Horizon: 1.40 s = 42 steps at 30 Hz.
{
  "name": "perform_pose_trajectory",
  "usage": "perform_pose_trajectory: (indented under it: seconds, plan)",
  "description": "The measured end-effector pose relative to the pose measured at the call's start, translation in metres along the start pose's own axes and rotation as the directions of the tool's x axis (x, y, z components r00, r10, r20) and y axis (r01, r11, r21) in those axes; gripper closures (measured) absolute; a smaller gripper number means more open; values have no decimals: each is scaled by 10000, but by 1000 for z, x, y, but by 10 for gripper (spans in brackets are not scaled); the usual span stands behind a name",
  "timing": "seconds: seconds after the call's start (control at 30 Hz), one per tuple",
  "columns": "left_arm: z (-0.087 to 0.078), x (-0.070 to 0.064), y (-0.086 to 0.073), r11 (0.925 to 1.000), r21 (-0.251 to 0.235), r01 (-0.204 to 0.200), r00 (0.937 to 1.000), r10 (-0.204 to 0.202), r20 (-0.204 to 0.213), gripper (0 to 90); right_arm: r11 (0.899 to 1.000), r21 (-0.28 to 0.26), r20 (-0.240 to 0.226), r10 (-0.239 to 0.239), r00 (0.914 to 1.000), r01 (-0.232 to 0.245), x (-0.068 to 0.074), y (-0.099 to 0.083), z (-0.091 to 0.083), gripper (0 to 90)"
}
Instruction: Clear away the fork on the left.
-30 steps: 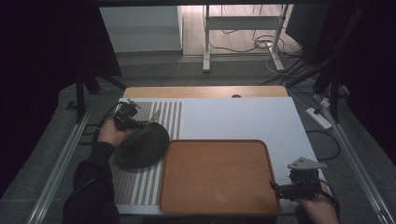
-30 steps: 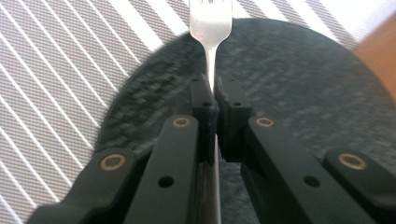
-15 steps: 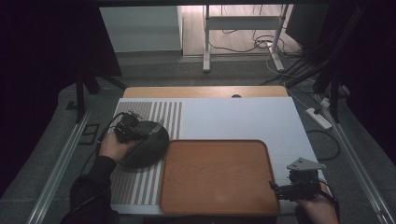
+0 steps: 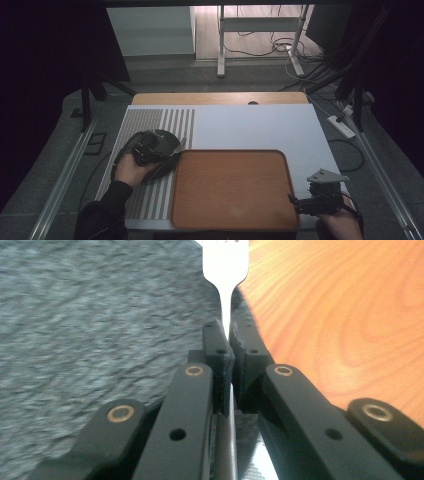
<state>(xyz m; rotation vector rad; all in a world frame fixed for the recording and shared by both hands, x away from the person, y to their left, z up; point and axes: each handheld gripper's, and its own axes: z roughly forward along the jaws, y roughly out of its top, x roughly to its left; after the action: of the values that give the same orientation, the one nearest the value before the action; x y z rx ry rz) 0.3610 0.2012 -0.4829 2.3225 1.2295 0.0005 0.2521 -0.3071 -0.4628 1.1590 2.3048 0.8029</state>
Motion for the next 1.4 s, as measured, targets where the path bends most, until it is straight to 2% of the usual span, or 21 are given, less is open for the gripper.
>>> perform_pose_trajectory:
  seconds: [0.13,0.17,0.3,0.47,0.57,0.6,0.63,0.67,0.77,0.93,1.07,1.27,1.33,1.4]
  plan:
    - [4,-10,1,10000,66,19,9998,-20,198,861,10000,21,-17,53,10000,-53,0,0,0,0]
    - [7,-18,2,9999,141,-95,9995,91,289,861,10000,29,-23,54,10000,-54,0,0,0,0]
    - [11,-32,5,9997,175,-174,9988,165,459,861,10000,-9,-60,94,9999,-94,0,0,0,0]
    - [20,-51,8,9980,446,-458,9976,434,542,861,10000,35,-50,32,10000,-32,0,0,0,0]
    - [24,-62,10,9973,466,-561,9970,534,567,861,10000,46,-39,17,10000,-17,0,0,0,0]
    - [24,-62,10,9973,466,-561,9970,534,567,861,10000,46,-39,17,10000,-17,0,0,0,0]
    - [26,-69,10,9972,462,-594,9964,564,637,861,10000,56,-40,10,10000,-10,0,0,1,0]
    - [26,-69,10,9972,462,-594,9964,564,637,861,10000,61,-42,10,10000,-10,0,0,1,0]
    - [30,-81,10,9979,389,-521,9963,493,697,861,10000,68,-51,-1,10000,2,0,0,1,0]
    - [38,-93,8,9974,552,-458,9956,411,837,860,10000,77,-56,-24,10000,24,0,1,1,0]
    - [44,-102,5,9957,783,-498,9962,439,754,860,9999,99,-72,-27,10000,28,0,1,1,0]
    - [52,-107,-2,9924,1022,-691,9949,610,800,824,9999,125,-81,-82,9999,83,0,1,1,0]
    - [51,-109,0,9925,757,-962,9942,922,546,721,9999,124,-77,-91,9999,92,1,1,1,0]
    - [45,-113,2,9901,382,-1347,9909,1344,106,714,9999,131,-101,-102,9999,103,1,1,2,0]
